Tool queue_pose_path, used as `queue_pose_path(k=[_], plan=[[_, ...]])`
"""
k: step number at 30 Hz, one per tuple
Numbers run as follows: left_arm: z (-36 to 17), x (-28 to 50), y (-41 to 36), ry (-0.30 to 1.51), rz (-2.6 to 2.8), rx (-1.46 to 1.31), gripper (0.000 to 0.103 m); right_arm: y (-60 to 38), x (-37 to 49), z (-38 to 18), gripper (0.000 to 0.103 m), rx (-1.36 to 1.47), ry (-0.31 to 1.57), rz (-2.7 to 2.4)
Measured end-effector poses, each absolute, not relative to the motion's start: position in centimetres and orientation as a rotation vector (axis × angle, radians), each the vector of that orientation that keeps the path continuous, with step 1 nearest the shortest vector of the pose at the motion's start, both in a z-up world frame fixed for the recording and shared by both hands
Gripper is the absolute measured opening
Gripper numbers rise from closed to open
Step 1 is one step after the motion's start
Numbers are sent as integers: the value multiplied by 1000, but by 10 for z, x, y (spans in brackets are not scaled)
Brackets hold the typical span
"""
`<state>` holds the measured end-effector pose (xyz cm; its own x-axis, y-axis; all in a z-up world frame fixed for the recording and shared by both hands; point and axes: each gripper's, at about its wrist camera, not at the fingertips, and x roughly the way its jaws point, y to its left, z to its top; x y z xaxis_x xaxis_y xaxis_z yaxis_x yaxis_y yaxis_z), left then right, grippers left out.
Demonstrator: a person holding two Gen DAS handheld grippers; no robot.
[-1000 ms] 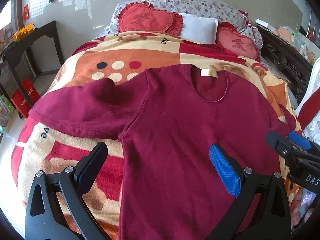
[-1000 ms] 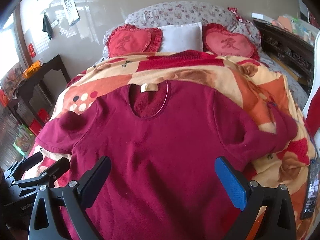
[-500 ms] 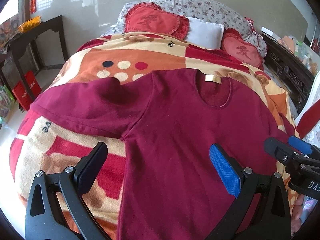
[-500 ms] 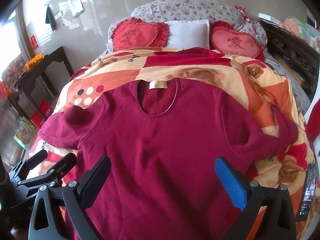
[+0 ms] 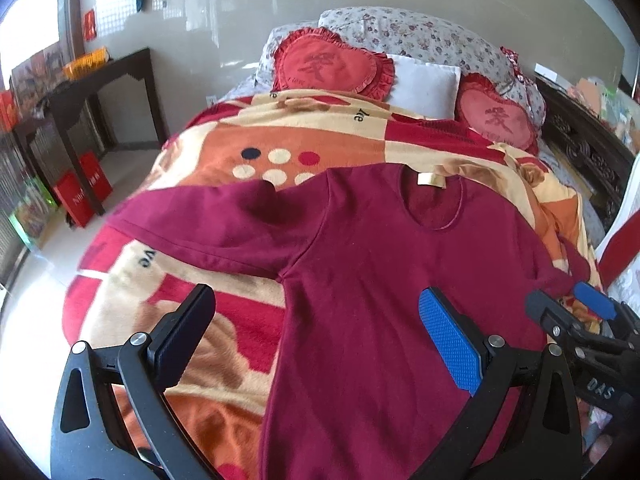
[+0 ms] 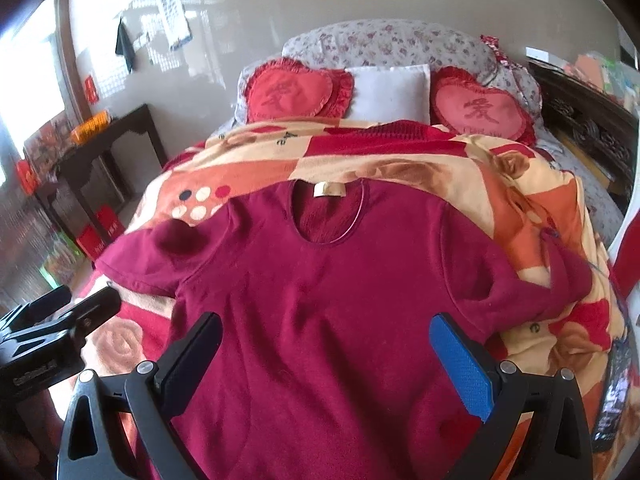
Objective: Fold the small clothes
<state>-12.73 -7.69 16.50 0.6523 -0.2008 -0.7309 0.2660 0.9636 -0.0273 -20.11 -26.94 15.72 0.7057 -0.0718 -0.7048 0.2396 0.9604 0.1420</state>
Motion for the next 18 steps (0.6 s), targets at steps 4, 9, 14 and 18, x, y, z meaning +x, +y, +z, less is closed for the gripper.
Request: queue_pose_path(k=[4,9,14,18], plan=[[175,-144,-76,791,-247,90,102,-275,-212,157,103,250,741,-149],[174,-149,-80,799,-256,97,102,-279,-222,157,103,247,725,-154],[162,-145,-83,793,-284,82,102,-275,-225,158,103,212,679,-174],[146,-139,-86,815,-290,136,102,-269,-221,144,103,245,674,-148]])
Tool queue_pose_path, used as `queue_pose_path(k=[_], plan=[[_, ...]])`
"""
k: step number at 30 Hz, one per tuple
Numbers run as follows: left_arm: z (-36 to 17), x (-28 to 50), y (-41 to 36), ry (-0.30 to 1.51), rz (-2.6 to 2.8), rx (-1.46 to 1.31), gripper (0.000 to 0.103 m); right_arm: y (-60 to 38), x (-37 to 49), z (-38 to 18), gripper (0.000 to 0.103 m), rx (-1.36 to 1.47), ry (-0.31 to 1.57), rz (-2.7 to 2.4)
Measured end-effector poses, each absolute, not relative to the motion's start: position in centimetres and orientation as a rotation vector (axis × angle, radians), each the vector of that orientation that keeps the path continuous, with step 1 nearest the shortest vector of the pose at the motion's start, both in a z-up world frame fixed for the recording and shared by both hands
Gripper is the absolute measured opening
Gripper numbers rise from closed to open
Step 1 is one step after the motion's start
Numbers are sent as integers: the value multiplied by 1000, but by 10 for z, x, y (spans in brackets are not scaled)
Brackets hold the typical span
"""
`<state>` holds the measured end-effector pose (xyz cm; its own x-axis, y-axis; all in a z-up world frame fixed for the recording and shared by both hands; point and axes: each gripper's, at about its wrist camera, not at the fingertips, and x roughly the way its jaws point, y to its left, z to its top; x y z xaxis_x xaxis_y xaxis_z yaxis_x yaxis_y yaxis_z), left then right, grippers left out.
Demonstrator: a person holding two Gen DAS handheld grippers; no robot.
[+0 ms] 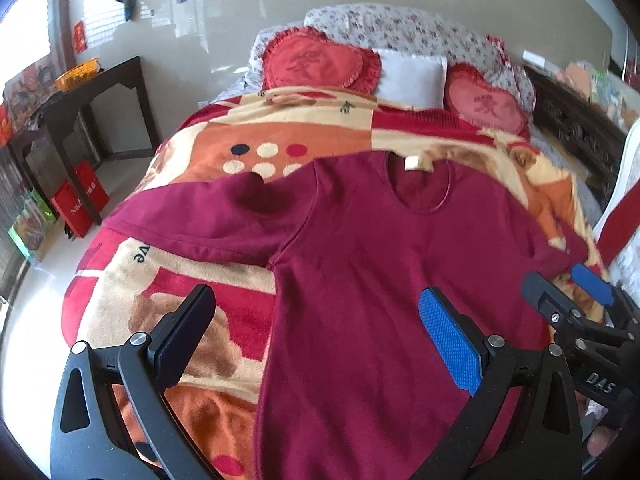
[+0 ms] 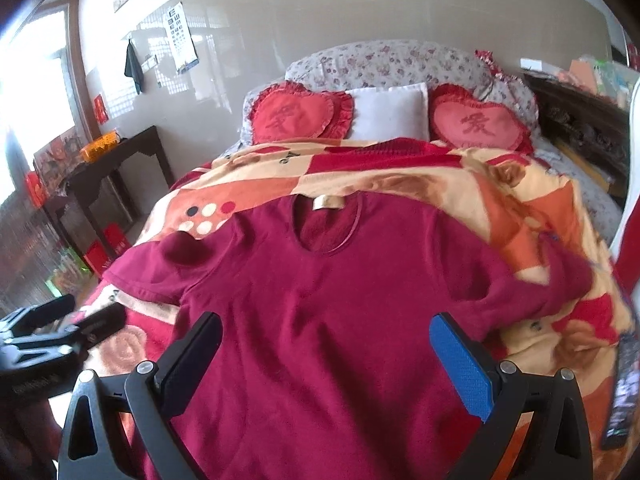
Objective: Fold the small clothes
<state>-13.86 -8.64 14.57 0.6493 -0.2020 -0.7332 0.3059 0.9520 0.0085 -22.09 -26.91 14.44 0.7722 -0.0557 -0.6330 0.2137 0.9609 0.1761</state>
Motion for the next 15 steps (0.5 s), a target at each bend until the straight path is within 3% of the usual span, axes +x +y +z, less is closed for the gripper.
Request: queue_pose_path(k=[15], plan=[[126,-136,-83,829,-170,176,102,-277,-207,109,103,297,722,-123]])
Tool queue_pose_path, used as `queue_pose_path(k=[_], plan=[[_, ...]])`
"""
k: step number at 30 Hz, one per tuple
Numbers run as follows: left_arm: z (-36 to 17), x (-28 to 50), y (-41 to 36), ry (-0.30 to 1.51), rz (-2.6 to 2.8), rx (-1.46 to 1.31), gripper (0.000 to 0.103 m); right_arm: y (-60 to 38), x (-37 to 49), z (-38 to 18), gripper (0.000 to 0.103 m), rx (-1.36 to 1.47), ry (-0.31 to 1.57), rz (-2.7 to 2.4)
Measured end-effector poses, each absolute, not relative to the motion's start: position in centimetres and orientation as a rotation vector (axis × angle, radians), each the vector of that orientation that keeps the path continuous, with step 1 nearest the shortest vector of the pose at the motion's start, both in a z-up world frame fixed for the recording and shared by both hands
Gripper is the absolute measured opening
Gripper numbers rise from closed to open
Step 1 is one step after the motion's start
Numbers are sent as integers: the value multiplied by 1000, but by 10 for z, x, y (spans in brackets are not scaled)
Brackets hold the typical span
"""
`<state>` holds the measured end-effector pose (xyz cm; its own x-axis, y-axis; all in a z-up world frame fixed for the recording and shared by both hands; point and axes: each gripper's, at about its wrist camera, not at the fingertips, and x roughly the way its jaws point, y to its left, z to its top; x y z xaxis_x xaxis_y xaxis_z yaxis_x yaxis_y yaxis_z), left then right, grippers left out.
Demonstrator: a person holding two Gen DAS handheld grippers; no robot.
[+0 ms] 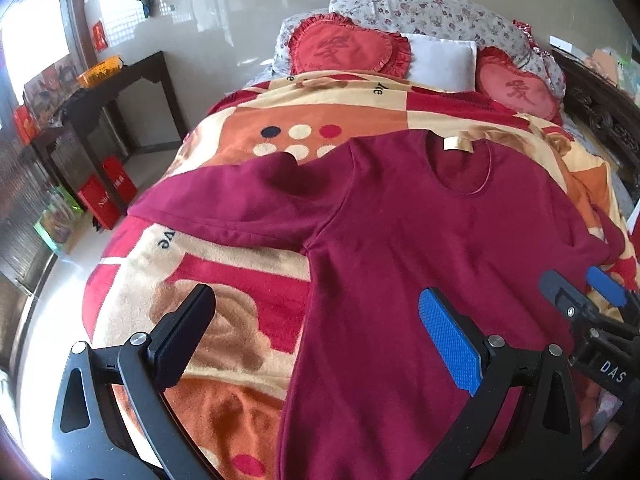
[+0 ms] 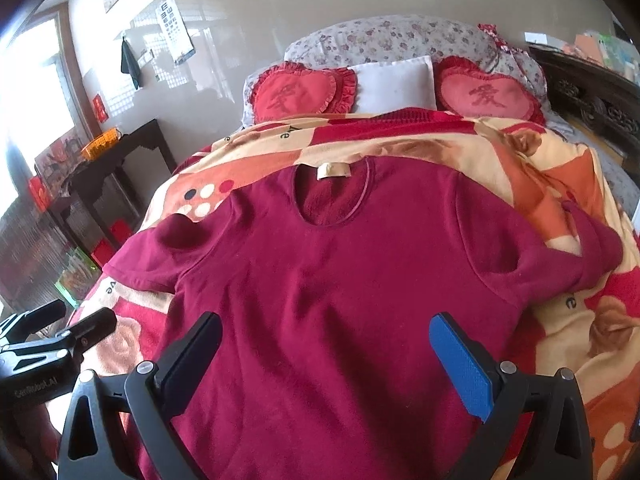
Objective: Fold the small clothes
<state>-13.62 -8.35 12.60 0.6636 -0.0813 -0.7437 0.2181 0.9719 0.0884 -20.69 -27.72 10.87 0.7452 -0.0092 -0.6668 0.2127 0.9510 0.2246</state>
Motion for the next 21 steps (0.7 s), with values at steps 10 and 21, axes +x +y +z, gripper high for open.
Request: queue_pose_path(k=[10,21], plan=[[119,-153,-92,807,-226,186,102,-295,-226,94,103,346,746,-180],[116,-139,-68,814,-267,115,102,-279,-221,103,103,303,765,-203]])
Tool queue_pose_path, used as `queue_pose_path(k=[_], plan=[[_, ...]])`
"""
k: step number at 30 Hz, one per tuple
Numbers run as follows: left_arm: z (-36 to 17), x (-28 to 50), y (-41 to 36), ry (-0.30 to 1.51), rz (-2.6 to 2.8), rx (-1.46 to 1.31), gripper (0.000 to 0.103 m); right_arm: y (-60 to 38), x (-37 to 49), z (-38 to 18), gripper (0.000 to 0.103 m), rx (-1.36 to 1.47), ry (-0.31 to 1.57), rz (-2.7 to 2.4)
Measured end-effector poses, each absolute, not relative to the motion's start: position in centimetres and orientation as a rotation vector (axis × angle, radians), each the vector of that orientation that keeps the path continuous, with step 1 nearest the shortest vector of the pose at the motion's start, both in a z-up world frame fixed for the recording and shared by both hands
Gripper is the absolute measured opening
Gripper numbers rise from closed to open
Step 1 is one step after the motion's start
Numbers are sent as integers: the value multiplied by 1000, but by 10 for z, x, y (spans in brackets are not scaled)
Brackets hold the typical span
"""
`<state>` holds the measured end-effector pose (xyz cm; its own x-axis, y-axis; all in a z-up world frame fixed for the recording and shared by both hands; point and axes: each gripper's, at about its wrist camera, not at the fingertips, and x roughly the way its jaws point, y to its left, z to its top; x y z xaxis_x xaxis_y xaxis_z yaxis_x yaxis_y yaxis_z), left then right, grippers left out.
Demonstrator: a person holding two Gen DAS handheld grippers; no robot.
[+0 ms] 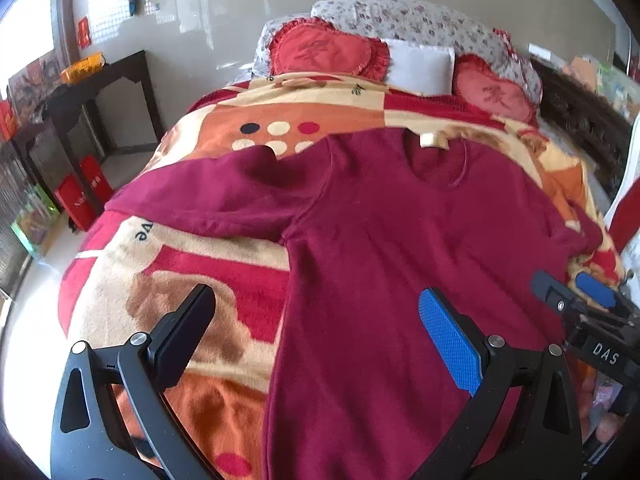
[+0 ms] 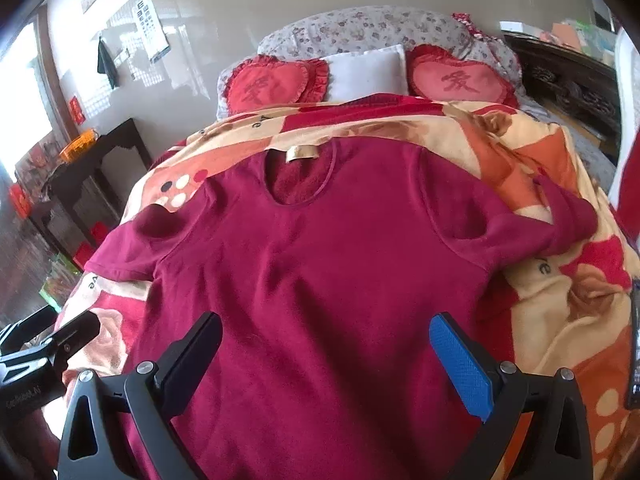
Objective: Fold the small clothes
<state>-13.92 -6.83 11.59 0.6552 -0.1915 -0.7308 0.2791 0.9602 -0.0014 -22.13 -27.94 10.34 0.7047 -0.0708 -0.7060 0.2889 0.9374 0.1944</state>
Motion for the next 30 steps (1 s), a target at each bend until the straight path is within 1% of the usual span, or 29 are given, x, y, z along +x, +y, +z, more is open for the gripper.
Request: queue_pose_path(k=[4,13,20,27,30], plan=[[115,-116,-58,831,-254,88,102,-272,-204,107,103,257,794,-200],[118,-65,-12,848,-204,51,102,-252,-167,119,103,176,781,-205],[108,-4,68,930,-104,-79,102,-245,-150,118,103,232,803,-168],[77,69,162,987,54,-346,102,-237,-138,110,103,225,848,-141],[60,100,188,1014,87,-426,98,-238,-131,104,103,231,876,-131]])
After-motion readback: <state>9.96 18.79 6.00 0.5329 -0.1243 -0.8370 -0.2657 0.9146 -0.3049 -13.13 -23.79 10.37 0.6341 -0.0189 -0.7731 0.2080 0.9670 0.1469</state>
